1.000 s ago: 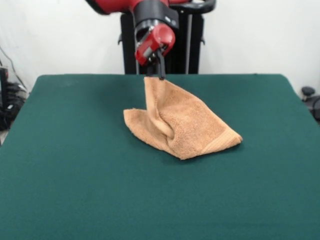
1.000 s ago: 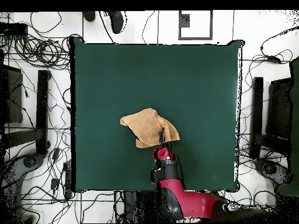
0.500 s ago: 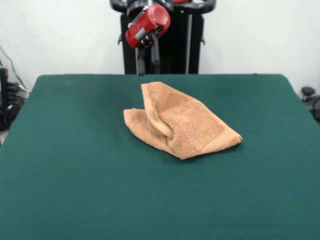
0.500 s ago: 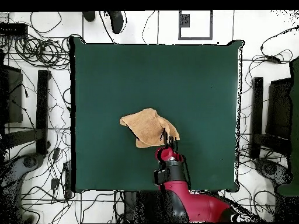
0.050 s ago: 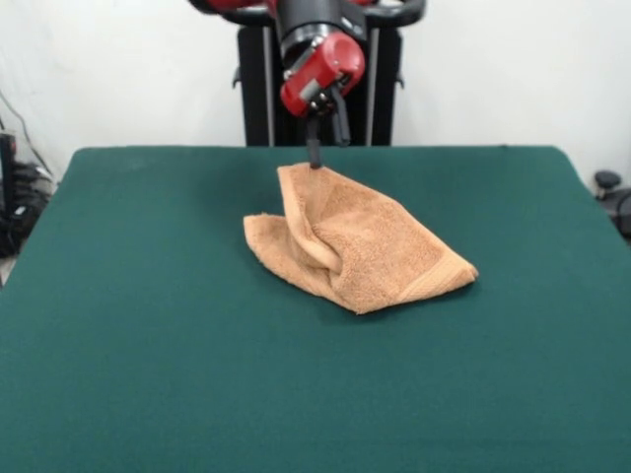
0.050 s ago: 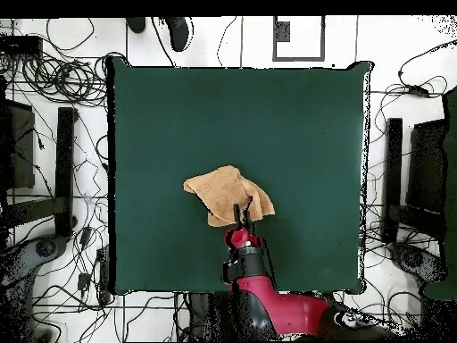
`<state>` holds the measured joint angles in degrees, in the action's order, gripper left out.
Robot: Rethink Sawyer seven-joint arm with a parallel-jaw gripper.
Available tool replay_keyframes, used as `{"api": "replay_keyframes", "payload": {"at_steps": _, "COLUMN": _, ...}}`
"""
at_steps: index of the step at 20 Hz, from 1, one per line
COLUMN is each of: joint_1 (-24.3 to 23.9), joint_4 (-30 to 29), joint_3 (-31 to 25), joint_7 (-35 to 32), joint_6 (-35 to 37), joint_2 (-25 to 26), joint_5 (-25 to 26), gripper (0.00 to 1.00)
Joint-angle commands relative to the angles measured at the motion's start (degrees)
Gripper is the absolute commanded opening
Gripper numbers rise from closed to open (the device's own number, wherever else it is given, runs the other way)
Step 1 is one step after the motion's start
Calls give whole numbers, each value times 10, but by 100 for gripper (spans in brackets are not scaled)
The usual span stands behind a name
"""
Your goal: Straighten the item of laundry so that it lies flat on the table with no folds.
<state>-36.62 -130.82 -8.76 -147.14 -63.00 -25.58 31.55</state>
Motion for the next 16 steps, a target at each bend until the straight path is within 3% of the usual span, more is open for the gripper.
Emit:
{"api": "replay_keyframes", "payload": {"at_steps": 1, "joint_1": 36, "joint_4": 72, "joint_3": -21, "joint_7": -48, "joint_6": -4, "joint_2": 42, "joint_5": 0, "gripper": 100}}
{"api": "replay_keyframes", "payload": {"at_steps": 16, "joint_1": -13, "joint_4": 39, "joint_3": -29, "joint_7": -70, "joint_6": 67, "joint_2": -14, "joint_5": 77, "gripper": 100}}
